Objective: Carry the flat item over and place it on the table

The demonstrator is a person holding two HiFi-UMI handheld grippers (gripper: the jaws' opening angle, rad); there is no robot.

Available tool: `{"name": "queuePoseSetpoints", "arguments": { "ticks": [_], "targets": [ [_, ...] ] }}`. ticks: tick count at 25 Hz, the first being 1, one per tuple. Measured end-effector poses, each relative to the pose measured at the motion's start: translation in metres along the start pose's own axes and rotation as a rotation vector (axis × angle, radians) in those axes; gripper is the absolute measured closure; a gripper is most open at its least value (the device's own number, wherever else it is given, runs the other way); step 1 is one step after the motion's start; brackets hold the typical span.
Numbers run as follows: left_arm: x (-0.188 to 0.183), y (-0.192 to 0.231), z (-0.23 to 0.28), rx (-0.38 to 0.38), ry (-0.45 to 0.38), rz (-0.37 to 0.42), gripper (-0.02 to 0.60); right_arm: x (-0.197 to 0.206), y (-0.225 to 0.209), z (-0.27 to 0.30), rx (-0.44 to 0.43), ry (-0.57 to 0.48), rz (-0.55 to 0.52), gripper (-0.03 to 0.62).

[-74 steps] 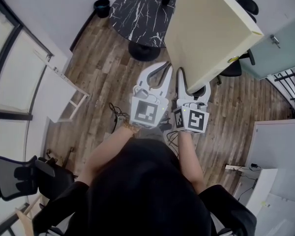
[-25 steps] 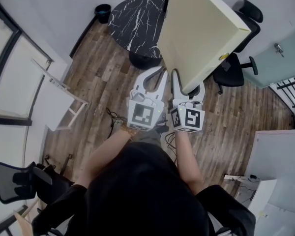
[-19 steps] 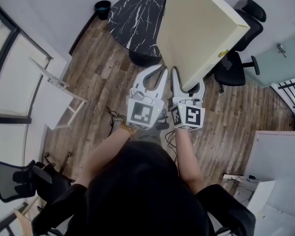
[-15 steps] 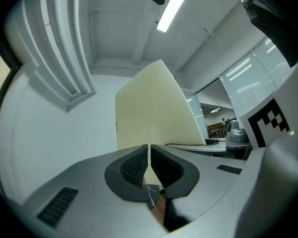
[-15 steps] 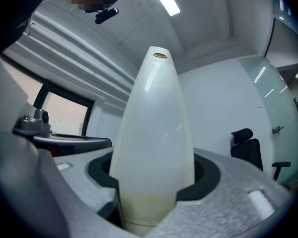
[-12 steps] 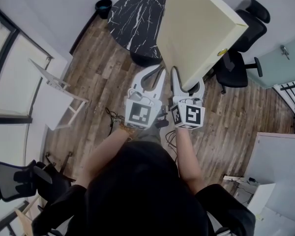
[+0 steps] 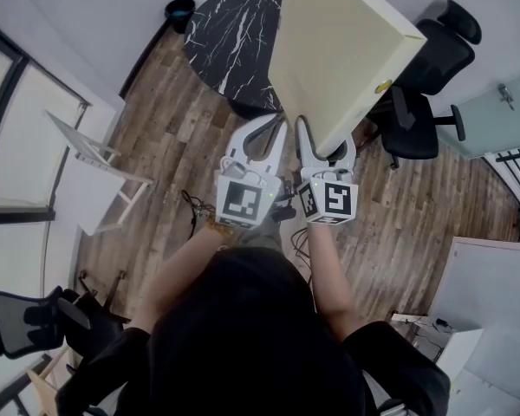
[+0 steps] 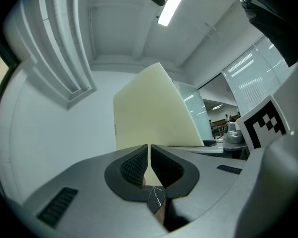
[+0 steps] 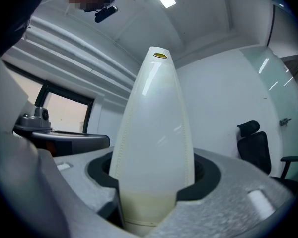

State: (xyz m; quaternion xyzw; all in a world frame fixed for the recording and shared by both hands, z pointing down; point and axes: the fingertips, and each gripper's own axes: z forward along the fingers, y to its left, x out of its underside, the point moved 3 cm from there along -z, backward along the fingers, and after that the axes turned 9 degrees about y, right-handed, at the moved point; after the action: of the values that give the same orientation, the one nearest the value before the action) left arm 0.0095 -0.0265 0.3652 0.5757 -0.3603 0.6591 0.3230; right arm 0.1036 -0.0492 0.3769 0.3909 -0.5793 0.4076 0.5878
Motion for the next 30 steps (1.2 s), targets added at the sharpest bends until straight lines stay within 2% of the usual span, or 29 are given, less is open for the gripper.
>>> {"name": "queuePoseSetpoints", "arguments": {
  "ticks": [4, 12, 15, 19, 23, 26, 30],
  "targets": [
    [0.011, 0.007, 0.014, 0.003, 0.01, 0.05, 0.566, 0.01, -0.006, 0.016, -0.02, 0.016, 0.004, 0.316],
    [0.021, 0.022, 0.041, -0.021, 0.022, -0.001, 0.566, 0.028, -0.019, 0.049, -0.052, 0.053, 0.011, 0.316],
    [0.027, 0.028, 0.054, -0.011, 0.026, 0.05, 0.566, 0.035, -0.025, 0.063, -0.06, 0.068, 0.033, 0.316],
    [0.032, 0.035, 0.069, -0.018, 0.028, 0.053, 0.566, 0.045, -0.035, 0.08, -0.072, 0.086, 0.053, 0.315],
    [0.038, 0.043, 0.084, -0.038, 0.038, -0.009, 0.566, 0.057, -0.044, 0.1, -0.087, 0.107, 0.059, 0.315],
    [0.045, 0.049, 0.094, -0.047, 0.051, -0.023, 0.566, 0.066, -0.047, 0.113, -0.1, 0.116, 0.071, 0.315],
    [0.056, 0.056, 0.111, -0.044, 0.057, 0.018, 0.566, 0.076, -0.052, 0.128, -0.103, 0.117, 0.048, 0.315]
  ]
}}
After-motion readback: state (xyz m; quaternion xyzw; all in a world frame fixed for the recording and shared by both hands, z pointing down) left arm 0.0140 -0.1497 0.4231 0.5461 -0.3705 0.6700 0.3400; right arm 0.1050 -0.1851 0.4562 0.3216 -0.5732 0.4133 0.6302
